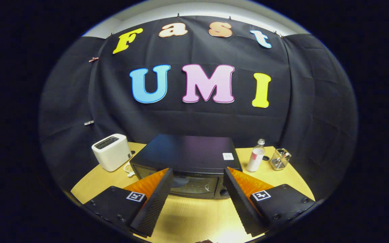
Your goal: Open the toaster oven, put the food inside, and close the toaster oven door.
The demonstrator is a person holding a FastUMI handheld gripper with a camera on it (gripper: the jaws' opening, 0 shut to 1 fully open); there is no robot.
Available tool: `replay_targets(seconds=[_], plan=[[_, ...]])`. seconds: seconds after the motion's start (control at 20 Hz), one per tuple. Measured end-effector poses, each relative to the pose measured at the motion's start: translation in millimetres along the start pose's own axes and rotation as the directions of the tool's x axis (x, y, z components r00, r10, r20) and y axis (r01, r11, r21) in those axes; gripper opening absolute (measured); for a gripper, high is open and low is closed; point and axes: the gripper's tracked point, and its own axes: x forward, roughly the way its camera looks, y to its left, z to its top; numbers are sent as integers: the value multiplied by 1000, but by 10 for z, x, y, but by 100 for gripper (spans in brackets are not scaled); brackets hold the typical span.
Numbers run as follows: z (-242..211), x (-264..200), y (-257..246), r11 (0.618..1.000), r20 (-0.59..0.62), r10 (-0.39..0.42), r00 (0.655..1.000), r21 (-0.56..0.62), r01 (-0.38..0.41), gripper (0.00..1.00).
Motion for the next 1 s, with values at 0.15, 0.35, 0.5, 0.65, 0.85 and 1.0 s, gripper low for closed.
replay_targets(seconds=[0.15,0.35,0.5,0.65,0.85,1.0], plan=[[208,-242,-126,1000,68,-25,997,-13,26,98],[346,-599,-206,998,131,-53,990,28,50,98],[340,-668,-236,998,133,-64,989,33,60,98],[387,-613,-218,998,133,-57,990,30,53,98],[476,-500,-148,998,137,-42,990,46,36,98],[543,-450,-114,999,146,-35,989,42,29,98]])
